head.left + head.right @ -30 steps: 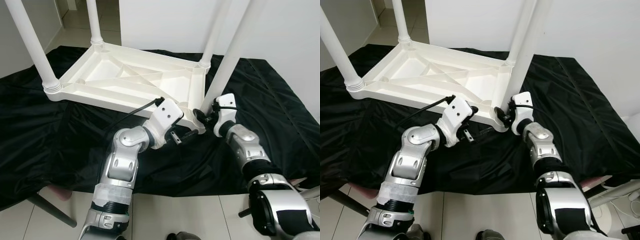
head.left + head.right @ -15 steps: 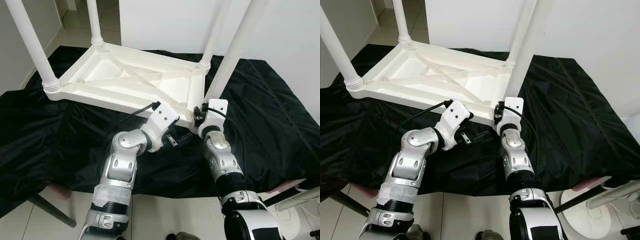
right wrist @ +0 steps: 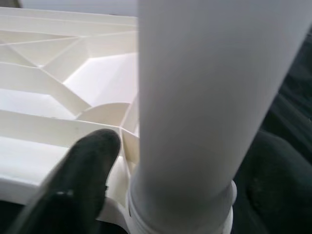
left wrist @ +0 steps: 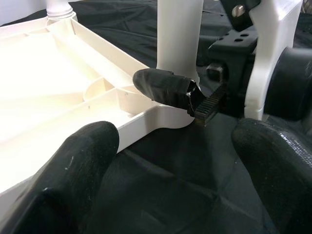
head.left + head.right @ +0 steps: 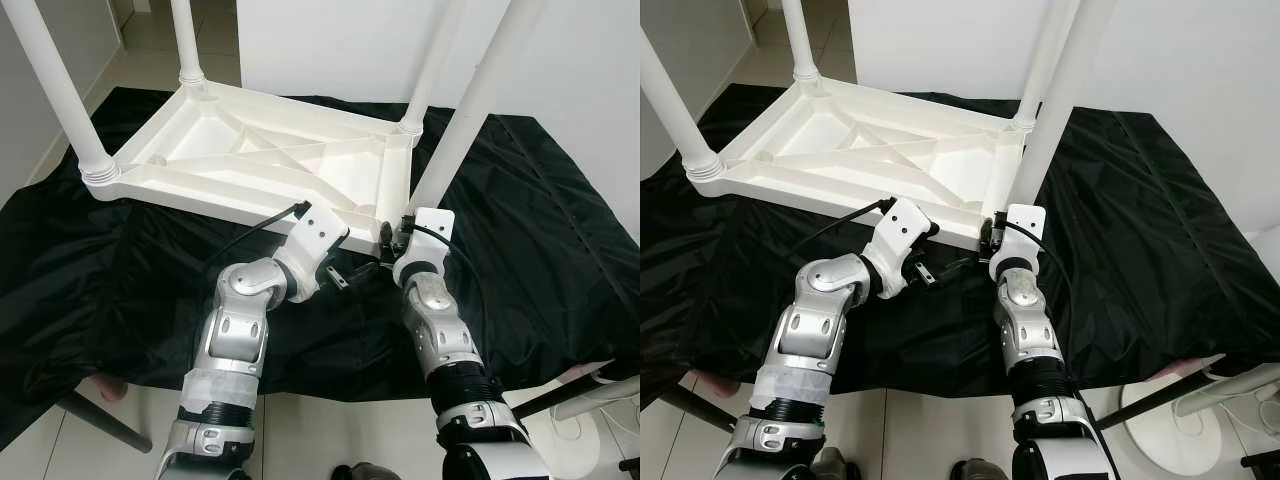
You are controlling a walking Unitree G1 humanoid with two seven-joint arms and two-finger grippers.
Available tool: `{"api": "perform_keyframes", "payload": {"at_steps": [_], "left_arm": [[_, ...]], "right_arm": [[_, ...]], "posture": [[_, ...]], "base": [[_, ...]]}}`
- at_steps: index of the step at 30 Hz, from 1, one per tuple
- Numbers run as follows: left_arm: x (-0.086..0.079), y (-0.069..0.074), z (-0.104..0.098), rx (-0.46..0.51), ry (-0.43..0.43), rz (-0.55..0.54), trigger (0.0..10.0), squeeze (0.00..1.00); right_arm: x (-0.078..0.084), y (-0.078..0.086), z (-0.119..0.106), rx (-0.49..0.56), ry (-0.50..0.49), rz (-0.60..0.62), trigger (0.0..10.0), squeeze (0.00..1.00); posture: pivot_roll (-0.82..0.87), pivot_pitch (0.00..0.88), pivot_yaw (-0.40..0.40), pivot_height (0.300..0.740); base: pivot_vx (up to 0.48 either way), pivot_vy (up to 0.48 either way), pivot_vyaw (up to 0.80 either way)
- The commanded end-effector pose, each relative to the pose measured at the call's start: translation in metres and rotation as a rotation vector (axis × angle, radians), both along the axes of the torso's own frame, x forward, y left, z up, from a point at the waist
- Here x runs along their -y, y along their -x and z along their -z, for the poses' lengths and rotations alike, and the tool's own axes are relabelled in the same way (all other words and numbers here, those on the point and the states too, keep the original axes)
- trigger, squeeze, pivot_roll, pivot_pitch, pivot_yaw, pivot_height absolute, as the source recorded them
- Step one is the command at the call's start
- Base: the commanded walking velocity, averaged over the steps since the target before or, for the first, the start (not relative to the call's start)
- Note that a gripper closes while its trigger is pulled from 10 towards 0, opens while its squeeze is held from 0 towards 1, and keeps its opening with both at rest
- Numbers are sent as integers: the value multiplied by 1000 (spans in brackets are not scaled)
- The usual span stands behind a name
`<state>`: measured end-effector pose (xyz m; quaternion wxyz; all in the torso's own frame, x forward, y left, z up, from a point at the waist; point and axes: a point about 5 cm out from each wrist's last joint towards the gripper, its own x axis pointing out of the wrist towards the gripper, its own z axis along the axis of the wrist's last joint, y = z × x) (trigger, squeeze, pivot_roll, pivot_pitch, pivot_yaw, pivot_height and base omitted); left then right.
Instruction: Building children table
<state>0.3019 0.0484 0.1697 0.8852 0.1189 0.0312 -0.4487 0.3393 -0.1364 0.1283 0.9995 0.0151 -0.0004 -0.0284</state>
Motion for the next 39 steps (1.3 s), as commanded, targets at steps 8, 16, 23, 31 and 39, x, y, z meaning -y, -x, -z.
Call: {"api": "perform_keyframes", "payload": {"at_steps": [8, 16, 23, 31, 39], "left_arm": [[-11, -12, 1, 86, 16, -349, 10000, 0], [-6, -17, -6, 115, 18, -334, 10000, 0], [-6, -19, -9, 133, 18, -336, 10000, 0], [-8, -19, -10, 143, 17, -350, 10000, 0], [-9, -19, -9, 140, 21, -356, 10000, 0]], "right_arm": [[33, 6, 10, -52, 34, -205, 10000, 0], [40, -6, 7, -33, 199, -423, 10000, 0], [31, -23, -1, -59, 285, -543, 10000, 0], [34, -27, 4, -113, 302, -588, 0, 0], [39, -25, 10, -131, 296, -594, 0, 0]], "posture": [[-1, 0, -65, 740], [-4, 0, -55, 740], [16, 0, -58, 740], [29, 0, -65, 740], [27, 0, -71, 740]], "base": [[0, 0, 0], [0, 0, 0], [0, 0, 0], [0, 0, 0], [0, 0, 0]]}}
